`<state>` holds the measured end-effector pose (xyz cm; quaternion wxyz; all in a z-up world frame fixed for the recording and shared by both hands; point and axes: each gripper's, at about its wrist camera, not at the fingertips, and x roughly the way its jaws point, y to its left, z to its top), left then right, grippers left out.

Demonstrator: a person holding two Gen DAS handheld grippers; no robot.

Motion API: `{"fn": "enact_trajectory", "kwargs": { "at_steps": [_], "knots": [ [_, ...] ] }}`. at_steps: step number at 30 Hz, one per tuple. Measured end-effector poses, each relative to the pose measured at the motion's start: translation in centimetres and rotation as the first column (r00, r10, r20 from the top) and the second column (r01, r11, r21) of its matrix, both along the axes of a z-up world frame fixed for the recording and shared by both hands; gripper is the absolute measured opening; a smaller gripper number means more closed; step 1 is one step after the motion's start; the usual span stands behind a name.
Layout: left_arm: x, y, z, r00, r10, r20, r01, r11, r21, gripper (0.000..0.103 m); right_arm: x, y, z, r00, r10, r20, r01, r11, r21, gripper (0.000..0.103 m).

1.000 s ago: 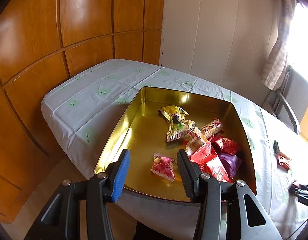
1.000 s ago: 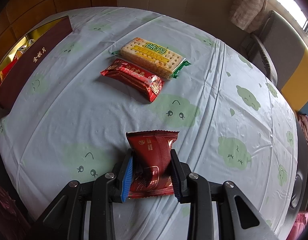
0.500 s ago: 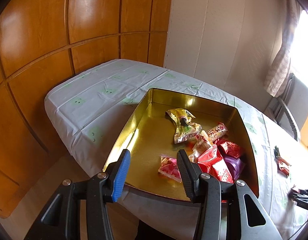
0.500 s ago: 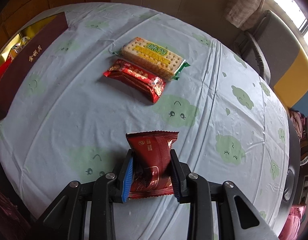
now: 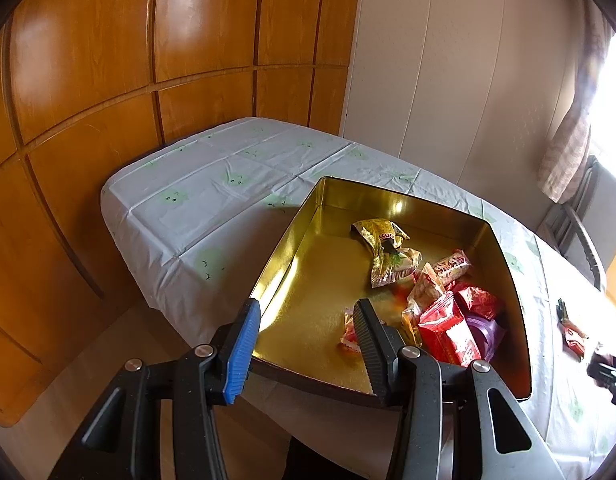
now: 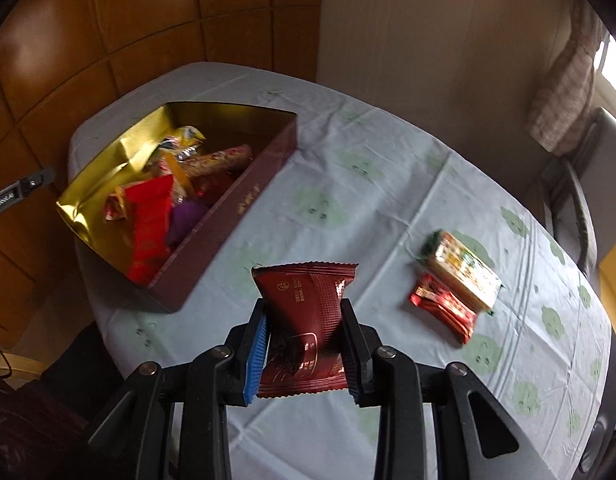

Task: Organize snacks
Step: 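Lower the dark red packet into the tin and open the right gripper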

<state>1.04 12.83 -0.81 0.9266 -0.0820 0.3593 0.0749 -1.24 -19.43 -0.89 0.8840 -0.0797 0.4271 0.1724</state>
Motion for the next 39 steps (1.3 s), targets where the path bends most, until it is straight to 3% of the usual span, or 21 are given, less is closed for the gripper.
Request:
{"fn": "enact_trajectory", "kwargs": {
  "at_steps": [8,16,20,27,39],
  "knots": [
    [0.1,0.4,-0.4,1.0,0.007,-0.011,-0.007,1.0,-0.002,0.049,1.1,4.7,2.1,0.994,0.107,0.028,-0.108,0.992,0.059,0.033],
    [0.1,0.5,-0.8,1.0,0.0,-0.016,0.0,1.0,-0.01,0.049,4.4,9.0,3.5,0.989,0.142,0.03,-0.144,0.982,0.12,0.033],
    [0.4,0.5,-1.2,1.0,0.0,-0.027,0.0,1.0,-0.012,0.049,7.5,11.2,2.5,0.99,0.141,-0.018,-0.137,0.978,0.155,0.036],
    [0.6,0.5,-2.1,0.999,-0.006,-0.052,0.005,1.0,-0.015,0.049,11.9,13.7,-1.3,0.988,0.099,-0.117,-0.084,0.989,0.122,0.041],
    [1.1,-0.6,-2.5,0.997,-0.034,-0.065,0.034,0.999,-0.006,0.049,7.8,11.3,1.0,0.996,0.085,-0.007,-0.083,0.984,0.158,0.041]
  ]
}}
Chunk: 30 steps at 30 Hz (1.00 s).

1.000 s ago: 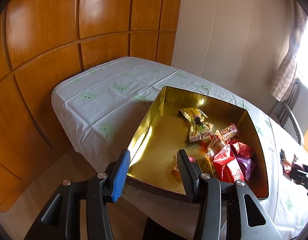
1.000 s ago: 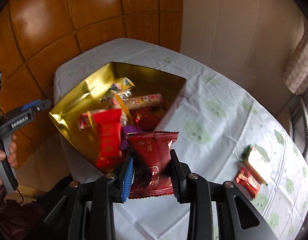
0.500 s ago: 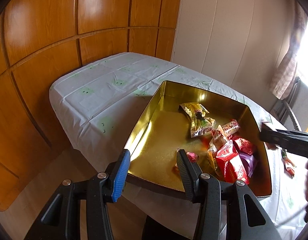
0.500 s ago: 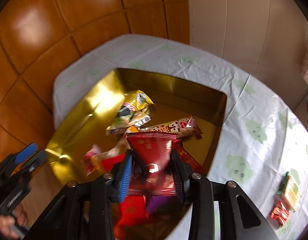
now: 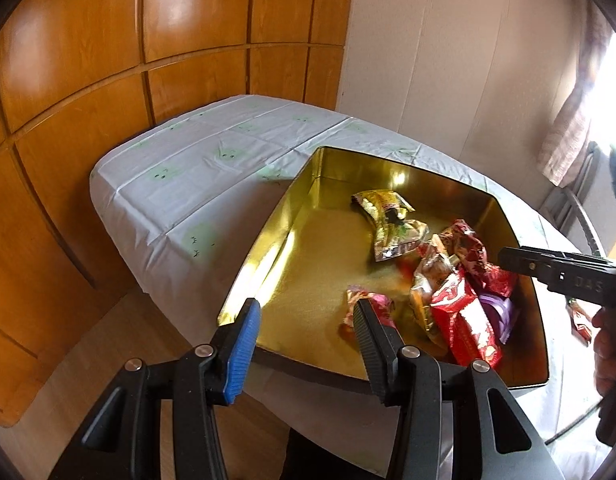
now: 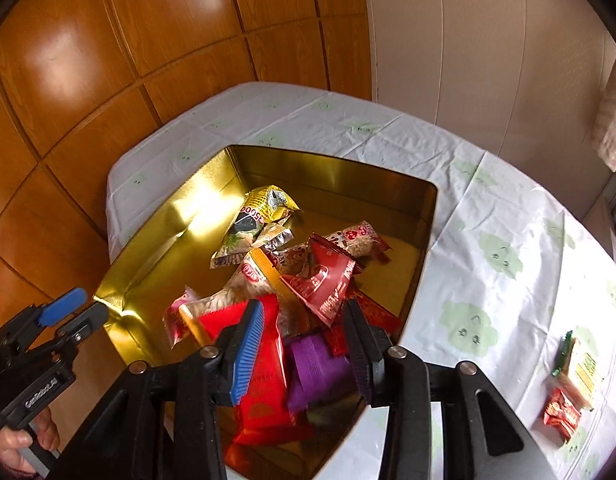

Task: Organize snacks
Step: 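Lower the dark red packet into the tin and open the right gripper, then move both grippers from the tin to the cracker pack and red candy bar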

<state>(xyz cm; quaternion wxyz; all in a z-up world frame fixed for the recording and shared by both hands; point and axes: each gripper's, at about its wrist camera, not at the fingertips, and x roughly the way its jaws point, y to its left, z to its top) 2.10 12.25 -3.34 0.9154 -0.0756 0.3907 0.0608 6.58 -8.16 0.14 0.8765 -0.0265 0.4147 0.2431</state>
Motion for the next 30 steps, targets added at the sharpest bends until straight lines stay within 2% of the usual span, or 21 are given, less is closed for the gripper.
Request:
{"fn": "enact_trajectory", "kwargs": {
  "at_steps": [11,18,25,30],
  "knots": [
    [-0.7,-1.9,1.3,0.998,-0.059,0.025,0.059,0.998,0.026,0.049,-3.6,-2.6,1.2,0.997,-0.059,0.055,0.058,0.998,0.011,0.041],
    [-1.1,-3.1,1.8,0.994,-0.102,0.031,0.101,0.994,0.039,0.049,-4.9,-5.0,0.9,0.992,-0.114,0.056,0.113,0.993,0.018,0.041],
    [-1.2,-4.8,2.2,0.987,-0.159,0.032,0.157,0.986,0.058,0.049,-5.9,-8.8,0.4,0.981,-0.189,0.047,0.189,0.982,0.008,0.041],
    [-0.9,-6.9,2.5,0.972,-0.233,0.023,0.231,0.97,0.077,0.049,-6.5,-13.6,0.0,0.96,-0.278,0.036,0.279,0.96,-0.017,0.041]
  ]
}}
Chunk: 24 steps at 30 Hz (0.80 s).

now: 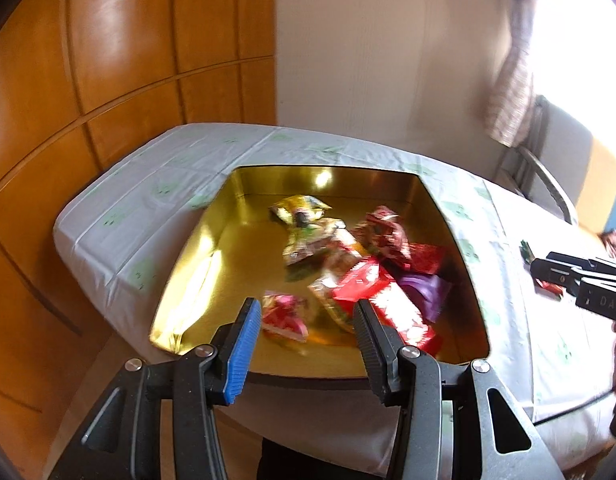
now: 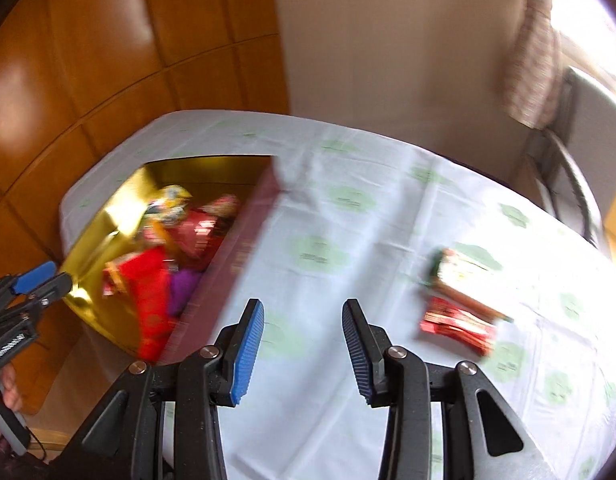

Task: Organize snacks
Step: 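Move both grippers from the tin to the cracker pack and red candy bar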

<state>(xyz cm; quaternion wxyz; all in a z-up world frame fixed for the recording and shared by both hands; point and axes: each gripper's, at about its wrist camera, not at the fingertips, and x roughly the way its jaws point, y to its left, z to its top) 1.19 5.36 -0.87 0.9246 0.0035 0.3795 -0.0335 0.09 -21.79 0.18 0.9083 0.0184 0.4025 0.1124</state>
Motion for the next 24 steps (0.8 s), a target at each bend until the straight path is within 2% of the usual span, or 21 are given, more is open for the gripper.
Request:
{"fn": "enact_trajectory", "kwargs": {
  "at_steps": [7,10,14,16,18,21,24],
  "knots": [
    [0.6,-4.5,0.6,0.985,-0.17,-0.004,0.17,0.985,0.021,0.049,-0.6,-9.9,-0.1,0.98,-0.191,-0.051,0.191,0.982,-0.018,0.041],
    [1.0,-7.2,0.9,0.966,-0.259,-0.012,0.259,0.965,0.031,0.049,-0.6,-14.6,-0.9,0.957,-0.267,-0.112,0.27,0.963,0.007,0.041],
    [1.9,-11.5,0.8,0.92,-0.39,-0.038,0.392,0.919,0.045,0.049,-0.6,-18.9,-2.9,0.935,-0.305,-0.181,0.307,0.951,-0.018,0.041],
    [2.1,-13.9,0.7,0.883,-0.467,-0.047,0.469,0.882,0.045,0.049,-0.6,-20.9,-4.4,0.921,-0.315,-0.228,0.327,0.945,0.014,0.041],
    [2.1,-16.5,0.4,0.835,-0.548,-0.052,0.55,0.833,0.053,0.05,-0.8,-22.4,-5.8,0.906,-0.334,-0.26,0.36,0.931,0.06,0.041],
    [2.5,-20.4,-0.4,0.753,-0.655,-0.068,0.658,0.749,0.076,0.052,-1.0,-23.8,-7.1,0.88,-0.364,-0.304,0.41,0.907,0.102,0.042],
    [3.4,-24.0,-1.5,0.675,-0.731,-0.101,0.738,0.668,0.091,0.052,-1.2,-24.1,-6.5,0.89,-0.357,-0.282,0.41,0.898,0.157,0.041]
  ]
}}
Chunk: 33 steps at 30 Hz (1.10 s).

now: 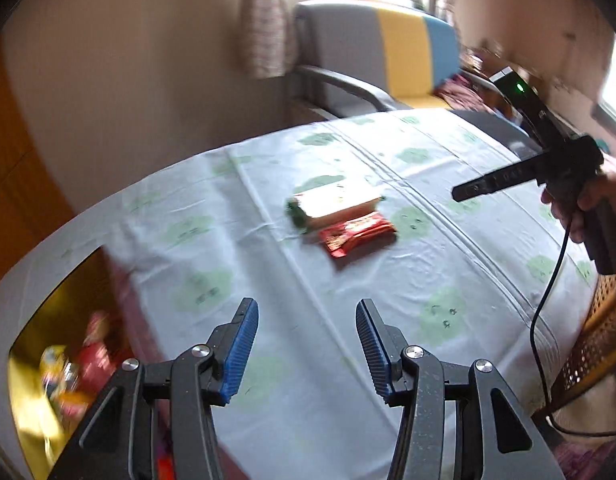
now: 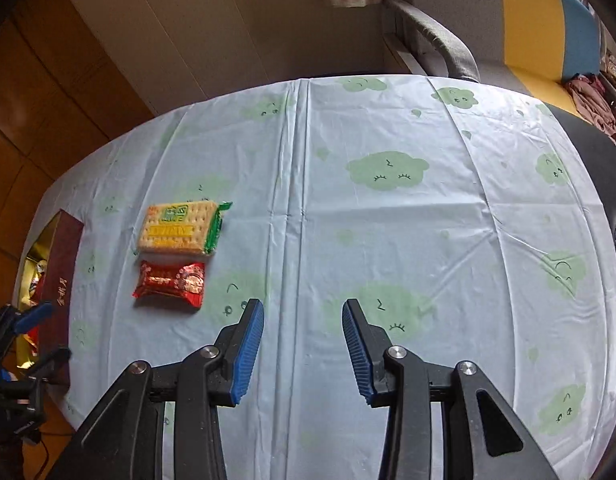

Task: Organize snacks
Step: 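Move both grippers from the tin to the cracker pack and red candy bar, then grasp the small red candy bar with the left gripper and lift it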

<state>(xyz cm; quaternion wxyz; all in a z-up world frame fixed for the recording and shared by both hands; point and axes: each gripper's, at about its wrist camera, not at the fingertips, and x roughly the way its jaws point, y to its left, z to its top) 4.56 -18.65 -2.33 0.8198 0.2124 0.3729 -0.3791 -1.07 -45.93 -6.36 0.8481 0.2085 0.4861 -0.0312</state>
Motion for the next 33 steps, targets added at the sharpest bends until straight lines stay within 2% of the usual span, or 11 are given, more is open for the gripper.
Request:
{"fn": "enact_trajectory", "kwargs": {
  "at_steps": [4,9,17,19,22,24,25,28,33],
  "knots": [
    [1.2,-4.5,-1.4,0.995,-0.104,-0.003,0.104,0.993,0.053,0.052,0.5,0.2,0.4,1.0,-0.008,0.014,0.008,1.0,0.024,0.041],
    [3.1,-9.0,-3.3,0.979,-0.205,-0.018,0.206,0.971,0.121,0.052,0.5,-0.2,0.7,1.0,-0.017,0.025,0.016,0.999,0.043,0.042],
    [5.2,-13.4,-6.5,0.957,-0.285,-0.053,0.29,0.934,0.209,0.051,0.4,-1.1,1.0,0.998,-0.052,0.041,0.048,0.996,0.081,0.042],
    [5.5,-13.8,-6.7,0.956,-0.284,-0.075,0.294,0.935,0.198,0.047,0.4,-0.9,1.0,0.998,-0.048,0.04,0.045,0.996,0.071,0.042],
    [5.8,-14.0,-6.6,0.955,-0.276,-0.107,0.29,0.943,0.165,0.034,0.4,-0.7,1.0,0.998,-0.04,0.041,0.037,0.998,0.058,0.042],
    [5.4,-13.9,-6.7,0.957,-0.27,-0.107,0.285,0.945,0.159,0.013,0.4,-0.6,1.0,0.999,-0.038,0.038,0.037,0.998,0.047,0.042],
    [5.0,-13.7,-6.7,0.959,-0.265,-0.103,0.279,0.946,0.165,0.01,0.4,-0.6,1.0,0.999,-0.037,0.038,0.035,0.998,0.045,0.042],
    [3.7,-12.2,-6.6,0.958,-0.242,-0.153,0.263,0.956,0.133,0.009,0.4,-0.6,0.9,0.999,-0.038,0.036,0.036,0.998,0.042,0.042],
    [2.3,-9.4,-5.9,0.94,-0.228,-0.253,0.245,0.969,0.039,0.011,0.3,-0.5,1.0,0.999,-0.042,0.034,0.04,0.998,0.043,0.042]
  ]
}}
